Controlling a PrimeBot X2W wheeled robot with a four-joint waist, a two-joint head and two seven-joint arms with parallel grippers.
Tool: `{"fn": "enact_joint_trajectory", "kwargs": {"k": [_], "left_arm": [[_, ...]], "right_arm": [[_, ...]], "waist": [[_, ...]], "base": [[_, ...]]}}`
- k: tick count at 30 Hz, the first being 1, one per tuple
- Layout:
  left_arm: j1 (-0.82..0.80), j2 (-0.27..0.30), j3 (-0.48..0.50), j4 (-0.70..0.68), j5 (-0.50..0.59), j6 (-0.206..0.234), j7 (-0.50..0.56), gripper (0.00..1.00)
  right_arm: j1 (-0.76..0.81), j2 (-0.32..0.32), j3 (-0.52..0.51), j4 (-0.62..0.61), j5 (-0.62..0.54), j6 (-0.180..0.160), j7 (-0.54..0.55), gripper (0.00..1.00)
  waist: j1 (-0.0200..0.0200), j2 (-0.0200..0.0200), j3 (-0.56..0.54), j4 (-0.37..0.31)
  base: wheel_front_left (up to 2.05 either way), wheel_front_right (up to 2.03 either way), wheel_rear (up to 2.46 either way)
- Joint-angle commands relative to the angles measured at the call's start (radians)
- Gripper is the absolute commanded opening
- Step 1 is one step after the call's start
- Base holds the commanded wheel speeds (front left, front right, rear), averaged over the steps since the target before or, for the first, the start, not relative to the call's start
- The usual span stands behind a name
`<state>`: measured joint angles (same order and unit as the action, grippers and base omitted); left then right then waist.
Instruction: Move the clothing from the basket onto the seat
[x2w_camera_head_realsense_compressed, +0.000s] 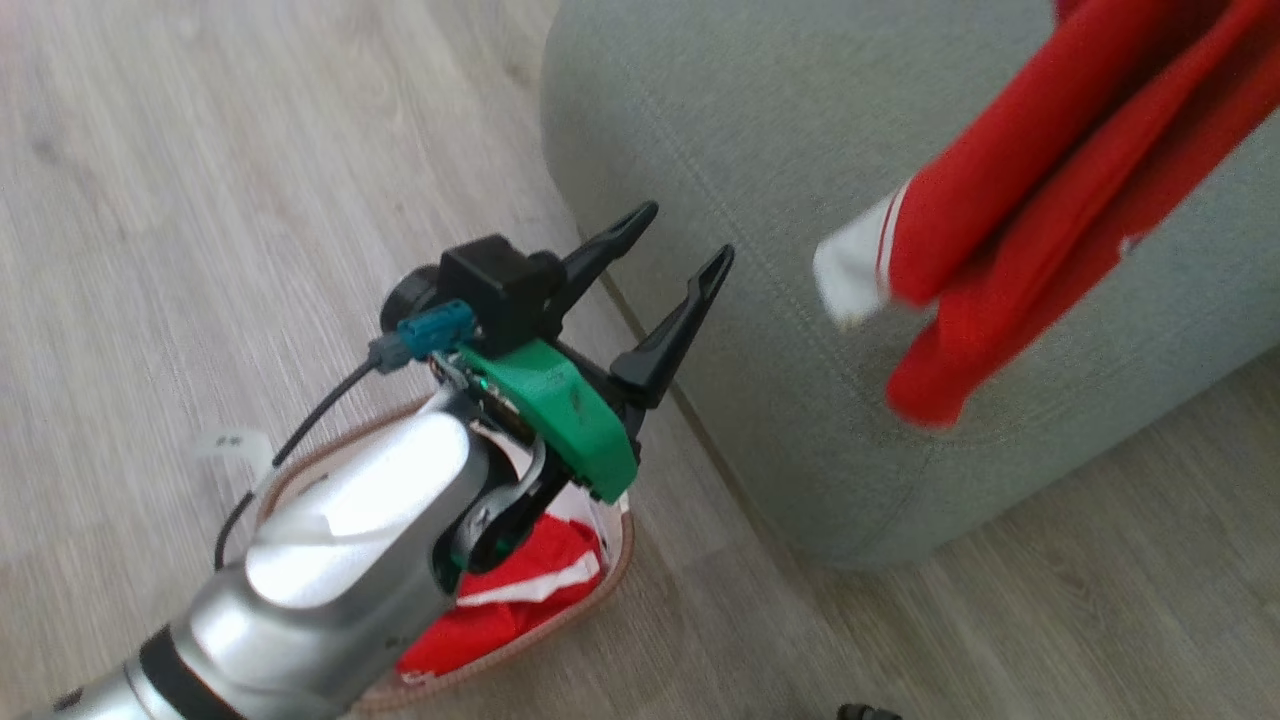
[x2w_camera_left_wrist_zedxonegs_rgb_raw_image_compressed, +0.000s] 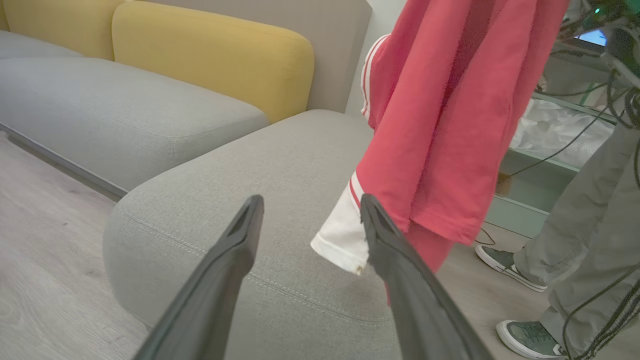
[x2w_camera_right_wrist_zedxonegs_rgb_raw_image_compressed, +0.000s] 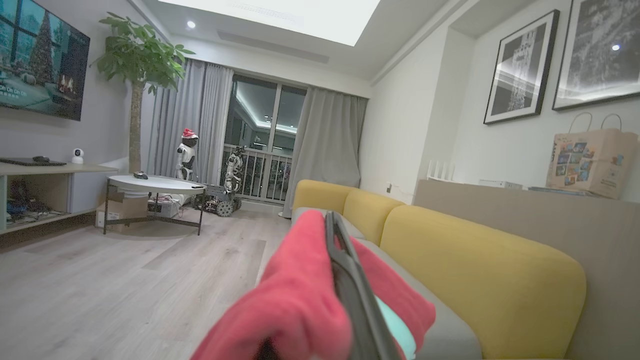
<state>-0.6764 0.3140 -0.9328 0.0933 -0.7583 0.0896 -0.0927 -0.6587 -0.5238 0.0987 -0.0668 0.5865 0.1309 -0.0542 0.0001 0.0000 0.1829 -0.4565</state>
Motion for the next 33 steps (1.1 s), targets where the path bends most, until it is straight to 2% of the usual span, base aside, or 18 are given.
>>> {"fn": "enact_joint_trajectory", "kwargs": {"k": [1, 12, 17, 20, 27, 33], "left_arm": [[-0.069, 0.03, 0.031, -0.04, 0.014, 0.003, 0.01, 1.0], [-0.175, 0.042, 0.02, -0.093, 0.054, -0.004, 0.075, 1.0], [-0.211, 0.044, 0.015, -0.106, 0.07, -0.009, 0.09, 1.0], [-0.227, 0.041, 0.012, -0.108, 0.074, -0.012, 0.094, 1.0], [-0.248, 0.04, 0.008, -0.104, 0.08, -0.013, 0.106, 1.0], [-0.251, 0.048, 0.004, -0.1, 0.08, -0.014, 0.11, 1.0]], "right_arm": [[-0.073, -0.053, 0.021, 0.009, 0.015, 0.0, -0.007, 0.0], [-0.43, -0.279, 0.101, 0.337, 0.122, 0.0, -0.053, 0.0], [-0.519, -0.345, 0.115, 0.479, 0.15, 0.0, -0.09, 0.0], [-0.53, -0.344, 0.139, 0.556, 0.166, 0.0, -0.114, 0.0], [-0.489, -0.292, 0.214, 0.679, 0.232, 0.0, -0.125, 0.0], [-0.439, -0.258, 0.319, 0.777, 0.309, 0.0, -0.019, 0.0]], "waist": [[-0.0001, 0.0, 0.052, 0.026], [-0.0001, 0.0, 0.254, 0.114], [-0.0001, 0.0, 0.327, 0.142], [-0.0001, 0.0, 0.357, 0.154], [-0.0001, 0.0, 0.4, 0.171], [-0.0001, 0.0, 0.419, 0.189]], "base": [[0.0, 0.0, 0.0], [0.0, 0.0, 0.0], [0.0, 0.0, 0.0], [0.0, 0.0, 0.0], [0.0, 0.0, 0.0], [0.0, 0.0, 0.0]]}}
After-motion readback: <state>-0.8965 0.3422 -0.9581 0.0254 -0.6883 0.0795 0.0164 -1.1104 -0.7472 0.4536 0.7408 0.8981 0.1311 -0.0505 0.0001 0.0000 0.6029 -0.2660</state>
